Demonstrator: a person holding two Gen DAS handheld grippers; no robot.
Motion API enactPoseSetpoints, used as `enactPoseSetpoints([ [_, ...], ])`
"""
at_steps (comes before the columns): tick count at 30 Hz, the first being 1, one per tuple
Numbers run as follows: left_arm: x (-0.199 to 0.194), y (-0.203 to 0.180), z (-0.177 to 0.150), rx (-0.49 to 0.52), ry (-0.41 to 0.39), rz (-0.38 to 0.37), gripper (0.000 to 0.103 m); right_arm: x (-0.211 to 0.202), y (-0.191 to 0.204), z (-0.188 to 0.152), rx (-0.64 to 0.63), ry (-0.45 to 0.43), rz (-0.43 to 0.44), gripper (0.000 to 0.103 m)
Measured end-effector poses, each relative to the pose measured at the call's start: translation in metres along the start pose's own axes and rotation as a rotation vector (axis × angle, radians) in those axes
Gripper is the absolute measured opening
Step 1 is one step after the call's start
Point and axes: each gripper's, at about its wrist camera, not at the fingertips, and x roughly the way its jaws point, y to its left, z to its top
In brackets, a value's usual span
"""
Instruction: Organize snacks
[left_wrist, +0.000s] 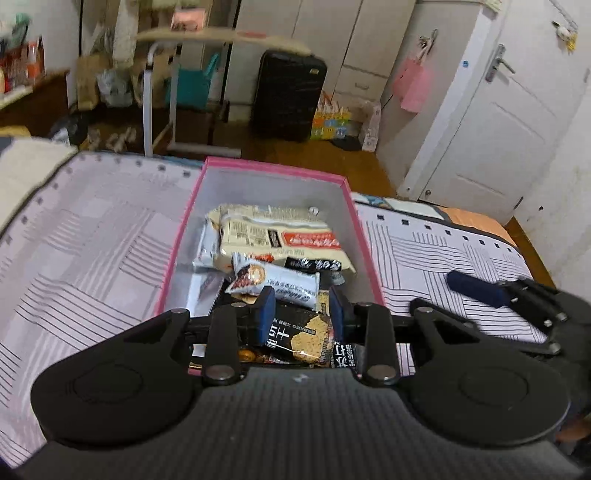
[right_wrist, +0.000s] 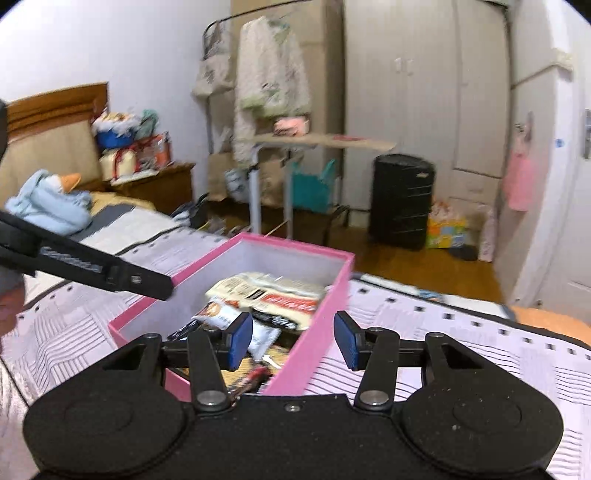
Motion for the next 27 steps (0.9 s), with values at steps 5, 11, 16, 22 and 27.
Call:
enactPoseSetpoints([
  [5,-0.041,-0.024,-0.004,0.087,-0.061,0.009,0.042,-0.036,-0.006,0.005,0.057,-0.017,-0.06,0.054],
  [11,-0.061,-0.037,-0.02,0.102,-0.075,-0.006,0.056,-0.062,-0.01,-0.01,0.106,0.0,-0.108,0.054],
  [16,-0.064,-0.044,-0.033,0.131,-0.065,0.036,0.064,-0.075,-0.013,-0.024,0.16,0.058,-0.147,0.063],
  [22,-0.07,-0.056,-0.045,0.174,-0.046,0.049,0.065,-0.085,-0.017,-0.032,0.184,0.103,-0.207,0.075],
  [27,-0.074,-0.066,-0.051,0.193,-0.032,0.053,0.07,-0.088,-0.019,-0.036,0.219,0.12,-0.214,0.096],
])
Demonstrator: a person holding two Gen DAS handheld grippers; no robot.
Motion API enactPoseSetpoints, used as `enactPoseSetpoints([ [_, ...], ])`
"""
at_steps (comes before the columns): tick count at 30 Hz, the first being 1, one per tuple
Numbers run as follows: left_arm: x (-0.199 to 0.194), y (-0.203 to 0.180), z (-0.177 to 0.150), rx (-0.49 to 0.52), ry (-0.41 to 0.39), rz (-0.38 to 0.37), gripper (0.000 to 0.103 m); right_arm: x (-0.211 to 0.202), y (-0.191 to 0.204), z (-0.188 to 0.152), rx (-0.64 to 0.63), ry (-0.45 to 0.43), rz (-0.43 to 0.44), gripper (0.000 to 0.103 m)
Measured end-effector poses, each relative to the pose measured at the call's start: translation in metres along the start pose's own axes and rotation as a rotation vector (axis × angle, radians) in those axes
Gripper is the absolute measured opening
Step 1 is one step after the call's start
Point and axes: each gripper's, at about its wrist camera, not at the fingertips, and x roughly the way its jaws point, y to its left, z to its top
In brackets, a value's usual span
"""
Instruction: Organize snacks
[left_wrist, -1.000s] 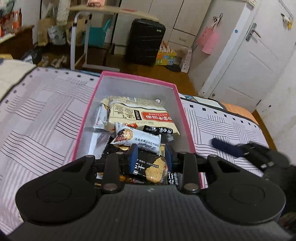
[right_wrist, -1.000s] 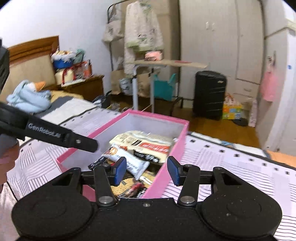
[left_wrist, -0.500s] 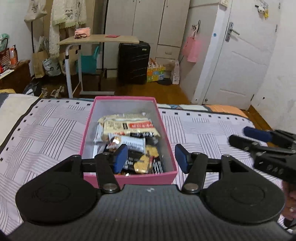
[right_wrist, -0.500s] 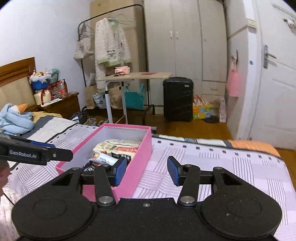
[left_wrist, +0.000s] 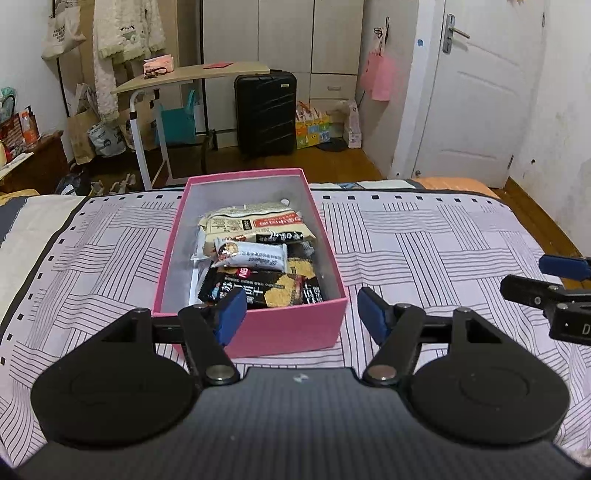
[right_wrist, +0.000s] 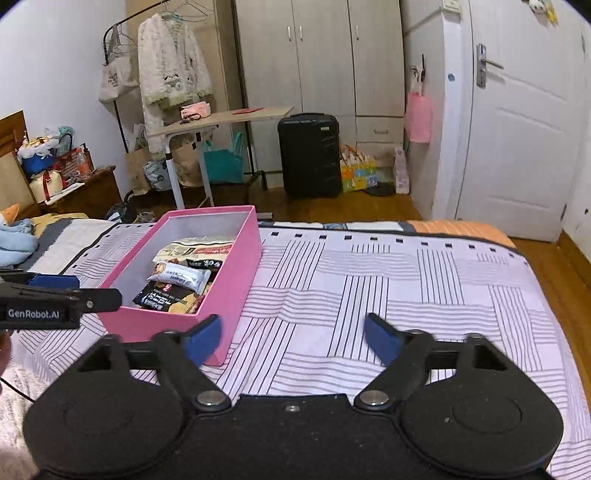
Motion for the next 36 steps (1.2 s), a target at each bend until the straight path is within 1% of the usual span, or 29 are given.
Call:
enactPoseSetpoints([
  [1,-0.001,-0.002,-0.001,0.004,0.002,-0.001,0.073,0.0,0.0,-0.001,0.009,0.001,-0.001,0.099],
  [2,-0.002,-0.003,-0.002,0.007,0.0,0.0,0.08,0.0,0.001,-0.001,0.015,0.007,-0.006,0.101],
  [5,-0.003,-0.009,-0.006,0.031,-0.009,0.009,0.088,0.003,0.005,0.002,0.028,0.046,-0.048,0.102],
  [7,-0.004,-0.011,-0.008,0.043,-0.018,0.019,0.092,0.005,0.006,0.002,0.04,0.053,-0.066,0.102],
  [11,-0.002,-0.014,-0.009,0.04,-0.019,0.032,0.092,0.003,0.006,0.002,0.029,0.036,-0.076,0.102],
  [15,-0.001,-0.013,-0.013,0.042,-0.014,0.045,0.092,0.003,0.006,0.003,-0.002,0.042,-0.122,0.102],
  [18,-0.001,-0.013,-0.012,0.038,0.002,0.052,0.092,0.003,0.004,0.002,0.013,0.043,-0.118,0.102],
  [21,-0.002,-0.014,-0.012,0.045,-0.01,0.064,0.092,0.002,0.005,0.002,0.008,0.032,-0.128,0.102],
  [26,-0.002,-0.01,-0.014,0.017,-0.015,0.047,0.092,0.003,0.007,0.001,0.014,0.025,-0.124,0.102],
  [31,-0.001,-0.009,-0.016,0.014,-0.021,0.05,0.092,0.0,0.008,0.001,0.006,-0.002,-0.147,0.102],
  [36,0.001,-0.01,-0.017,0.011,-0.022,0.063,0.092,0.001,0.006,-0.001,0.009,0.008,-0.144,0.102],
])
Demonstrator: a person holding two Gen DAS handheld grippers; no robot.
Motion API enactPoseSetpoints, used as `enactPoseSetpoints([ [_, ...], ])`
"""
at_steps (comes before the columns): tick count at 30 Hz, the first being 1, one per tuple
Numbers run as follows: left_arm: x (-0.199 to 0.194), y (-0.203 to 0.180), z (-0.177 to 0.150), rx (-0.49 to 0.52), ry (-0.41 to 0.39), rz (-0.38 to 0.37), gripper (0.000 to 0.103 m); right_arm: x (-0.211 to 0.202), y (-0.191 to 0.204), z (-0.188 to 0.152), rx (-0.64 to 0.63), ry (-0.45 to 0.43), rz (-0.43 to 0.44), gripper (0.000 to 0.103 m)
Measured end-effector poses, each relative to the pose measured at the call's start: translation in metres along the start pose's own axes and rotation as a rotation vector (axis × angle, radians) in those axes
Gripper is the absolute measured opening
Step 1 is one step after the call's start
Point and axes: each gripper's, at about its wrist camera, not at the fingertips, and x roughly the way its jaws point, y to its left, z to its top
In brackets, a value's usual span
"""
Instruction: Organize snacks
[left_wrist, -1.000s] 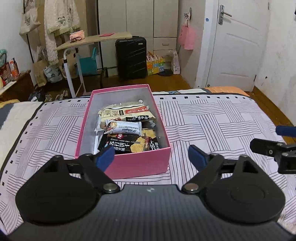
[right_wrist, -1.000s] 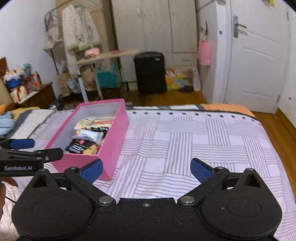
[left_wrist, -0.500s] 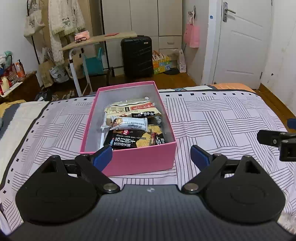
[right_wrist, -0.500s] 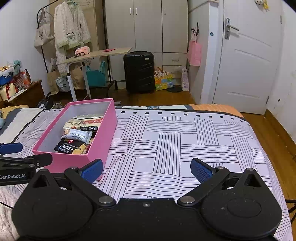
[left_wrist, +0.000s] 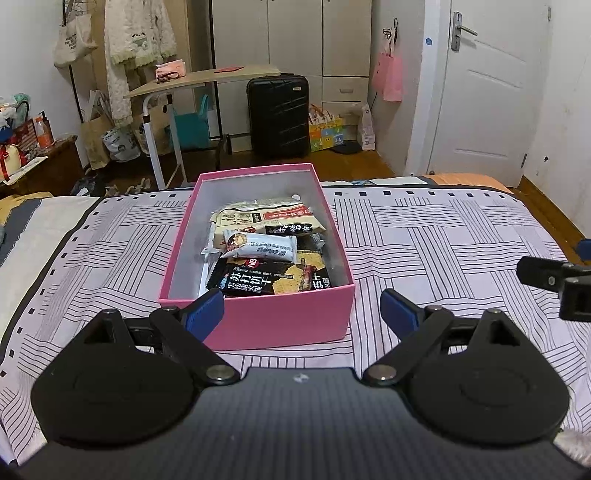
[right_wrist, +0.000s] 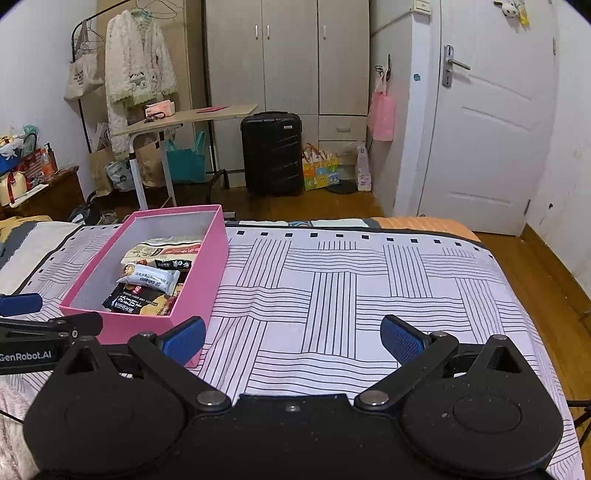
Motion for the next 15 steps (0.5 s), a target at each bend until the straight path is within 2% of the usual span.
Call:
enactPoseSetpoints([
  [15,0.0017,-0.0024,-0.0016,0.004,0.001,-0.006,0.092,0.0025,0.0063,-0.0024,-0.041,-0.003,-0.022,0.102],
])
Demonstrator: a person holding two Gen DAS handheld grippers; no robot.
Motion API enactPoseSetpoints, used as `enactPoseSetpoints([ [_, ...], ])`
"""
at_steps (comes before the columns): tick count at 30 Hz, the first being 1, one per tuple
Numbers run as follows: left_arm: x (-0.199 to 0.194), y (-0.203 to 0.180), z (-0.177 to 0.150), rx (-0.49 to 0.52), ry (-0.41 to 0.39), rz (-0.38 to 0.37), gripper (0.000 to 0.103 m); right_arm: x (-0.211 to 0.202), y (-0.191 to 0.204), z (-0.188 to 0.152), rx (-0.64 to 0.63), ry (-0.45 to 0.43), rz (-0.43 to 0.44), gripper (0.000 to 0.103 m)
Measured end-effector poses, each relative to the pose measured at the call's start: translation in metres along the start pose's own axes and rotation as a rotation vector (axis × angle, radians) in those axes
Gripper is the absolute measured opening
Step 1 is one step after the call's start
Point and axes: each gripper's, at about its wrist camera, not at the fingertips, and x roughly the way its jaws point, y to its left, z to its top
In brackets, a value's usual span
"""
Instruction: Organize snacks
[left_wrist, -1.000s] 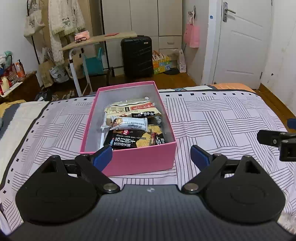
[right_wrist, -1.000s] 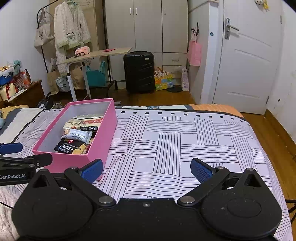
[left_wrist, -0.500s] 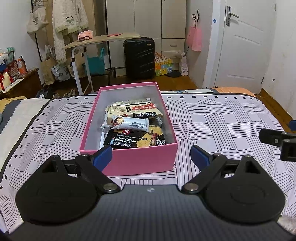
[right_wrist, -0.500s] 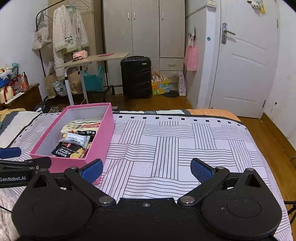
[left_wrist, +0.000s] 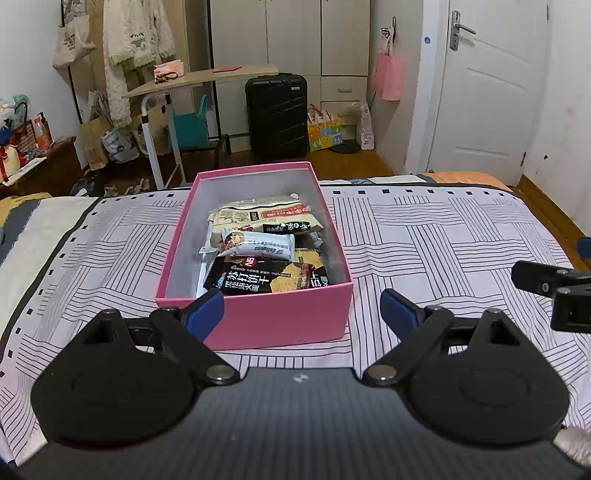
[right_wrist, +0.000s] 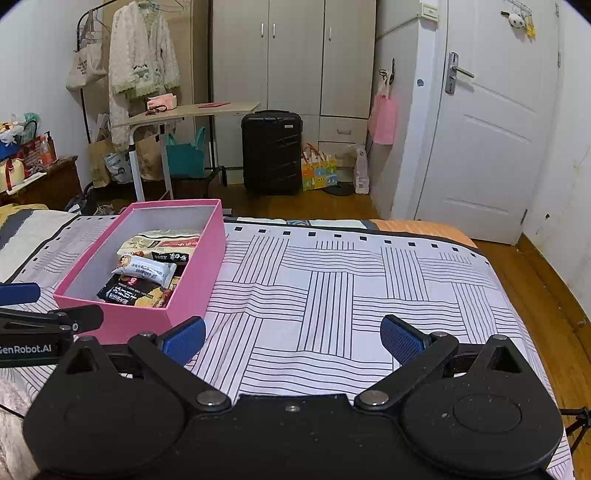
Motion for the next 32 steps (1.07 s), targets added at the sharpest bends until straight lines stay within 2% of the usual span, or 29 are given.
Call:
enactPoseSetpoints([
  [8,0.0,0.0004,-0.0001,-0.005,0.001,0.004,0.092,0.0017,0.0014,-0.0004,0.0,0.007,-0.002,0.102],
  [12,-0.0012,0.0016,0.0006,-0.016,-0.003,0.01,0.1,0.0026,0.0004,-0.0012,0.006,0.011,-0.004,0.102],
  [32,-0.0046,-0.0034,-0.001,0.01,-0.026,0.041,0.102,0.0032,-0.0004,-0.0027,0.009,0.018,-0.01,0.102],
])
